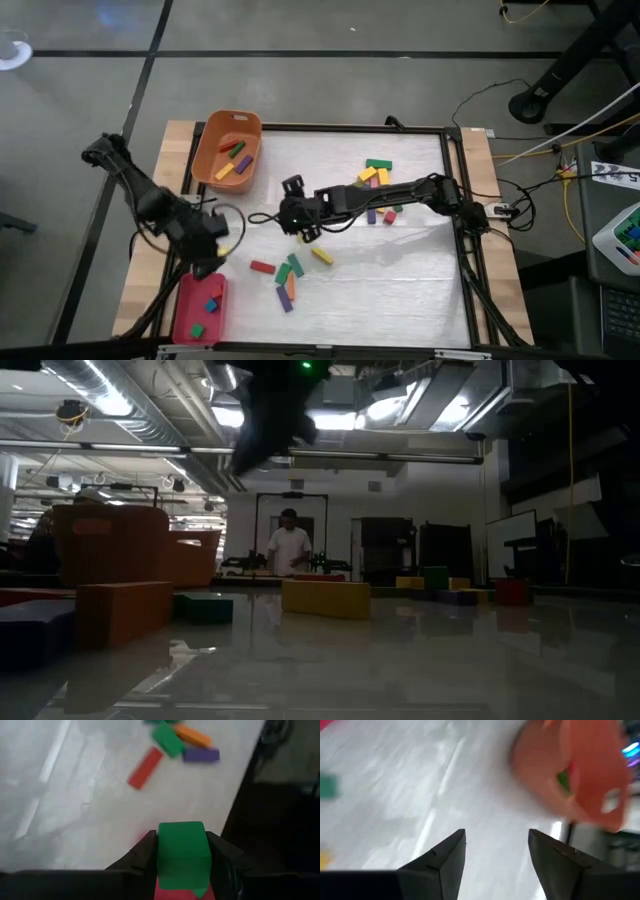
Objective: Sort blocks by size
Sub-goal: Put the small green block into the red bin, then put the big red block into the orange bin
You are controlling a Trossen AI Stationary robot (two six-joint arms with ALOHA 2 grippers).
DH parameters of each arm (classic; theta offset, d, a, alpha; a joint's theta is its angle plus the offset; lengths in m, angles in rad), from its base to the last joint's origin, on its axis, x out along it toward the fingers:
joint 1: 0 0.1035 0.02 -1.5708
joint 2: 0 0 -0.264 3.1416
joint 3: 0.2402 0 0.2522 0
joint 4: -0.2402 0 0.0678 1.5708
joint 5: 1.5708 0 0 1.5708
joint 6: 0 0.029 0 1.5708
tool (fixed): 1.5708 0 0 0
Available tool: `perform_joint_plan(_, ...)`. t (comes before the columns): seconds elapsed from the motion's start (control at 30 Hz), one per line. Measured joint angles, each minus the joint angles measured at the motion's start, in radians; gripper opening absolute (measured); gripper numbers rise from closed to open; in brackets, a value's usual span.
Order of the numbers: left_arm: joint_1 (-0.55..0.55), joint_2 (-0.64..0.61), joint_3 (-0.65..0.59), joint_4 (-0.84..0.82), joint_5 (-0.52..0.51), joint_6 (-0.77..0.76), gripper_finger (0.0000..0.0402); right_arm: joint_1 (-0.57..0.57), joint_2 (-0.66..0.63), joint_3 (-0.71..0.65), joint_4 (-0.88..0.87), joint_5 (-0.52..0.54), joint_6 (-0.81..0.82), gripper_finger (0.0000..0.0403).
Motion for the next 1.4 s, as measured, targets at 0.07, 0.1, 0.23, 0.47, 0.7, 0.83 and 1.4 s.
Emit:
perform_joint_plan(0.07, -0.065, 0.039, 0.0, 0.037, -0.003, 0.004, 0.0114, 0.0, 0.002, -0.012, -0.079, -0.01, 0.055, 0.0211)
perform_joint_plan(0.1, -0.096, 0.062, 0.0, 0.059, -0.003, 0.002, 0.0114, 0.0, 0.005, -0.019, -0.126, -0.011, 0.089, 0.0211)
perform_joint_plan(0.23, -0.201, 0.163, 0.0, 0.136, -0.002, -0.001, 0.0114, -0.001, 0.007, -0.046, -0.223, -0.065, 0.195, 0.0211)
perform_joint_plan(0.47, -0.308, 0.349, 0.0, 0.182, -0.002, -0.024, 0.0158, -0.016, 0.007, -0.109, -0.265, -0.122, 0.276, 0.0211)
perform_joint_plan(0.7, -0.321, 0.47, 0.0, 0.18, 0.018, -0.08, 0.0214, -0.067, 0.007, -0.185, -0.244, -0.184, 0.351, 0.0211)
perform_joint_plan(0.83, -0.321, 0.474, 0.0, 0.175, 0.066, -0.043, 0.0217, -0.092, 0.007, -0.235, -0.208, -0.203, 0.385, 0.0211)
perform_joint_plan(1.4, -0.315, 0.371, 0.0, 0.125, -0.208, 0.089, 0.021, -0.135, 0.008, -0.39, 0.218, -0.151, 0.294, 0.0053)
